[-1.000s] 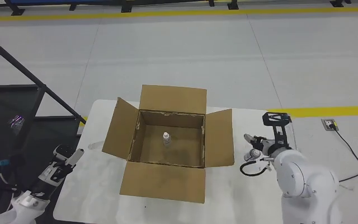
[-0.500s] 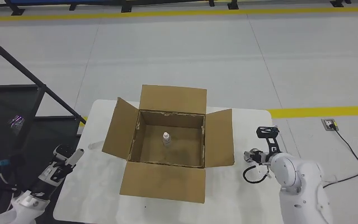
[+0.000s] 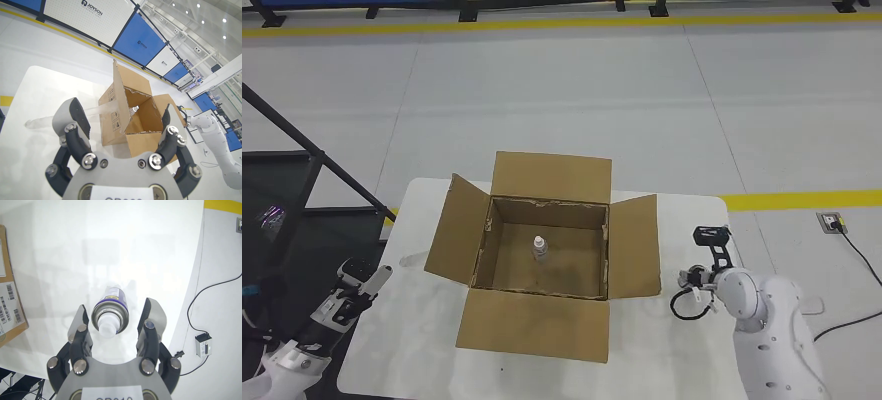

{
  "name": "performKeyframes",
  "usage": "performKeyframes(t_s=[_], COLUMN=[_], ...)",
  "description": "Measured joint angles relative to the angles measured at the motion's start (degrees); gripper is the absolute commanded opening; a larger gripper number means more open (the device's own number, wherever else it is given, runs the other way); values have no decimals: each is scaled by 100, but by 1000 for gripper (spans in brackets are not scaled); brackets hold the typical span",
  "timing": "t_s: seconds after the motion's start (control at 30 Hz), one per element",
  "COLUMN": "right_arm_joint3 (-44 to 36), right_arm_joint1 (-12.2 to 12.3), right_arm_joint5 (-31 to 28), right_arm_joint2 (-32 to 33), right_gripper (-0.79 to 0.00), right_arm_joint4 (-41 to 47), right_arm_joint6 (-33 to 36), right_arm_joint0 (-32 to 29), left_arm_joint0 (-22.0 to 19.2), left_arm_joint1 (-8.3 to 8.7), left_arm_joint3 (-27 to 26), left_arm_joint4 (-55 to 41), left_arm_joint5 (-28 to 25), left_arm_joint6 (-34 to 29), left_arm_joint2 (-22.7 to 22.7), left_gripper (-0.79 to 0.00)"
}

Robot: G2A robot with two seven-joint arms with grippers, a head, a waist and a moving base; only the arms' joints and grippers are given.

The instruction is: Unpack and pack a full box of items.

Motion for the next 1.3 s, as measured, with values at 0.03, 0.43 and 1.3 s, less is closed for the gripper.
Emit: performKeyframes(t_s=[0.03,0.43,1.3], right_arm_joint3=[21,-1237,-1357], right_arm_joint1=[7,57,-338], right_arm_joint5=[-2,396,782], right_arm_joint2=[7,170,-3657], right_gripper=[-696,-785,-785], right_arm_joint4=[15,488,43], right_arm_joint6=[-8,-315,-670], right_arm_joint0=[14,-165,1086], left_arm_joint0=[0,0,0], left_arm_joint1=[0,0,0], left_arm_joint3=[0,0,0], left_arm_joint4=[0,0,0], left_arm_joint5=[0,0,0], left_arm_joint6=[0,0,0], left_arm_joint2=[0,0,0], left_gripper=[0,0,0])
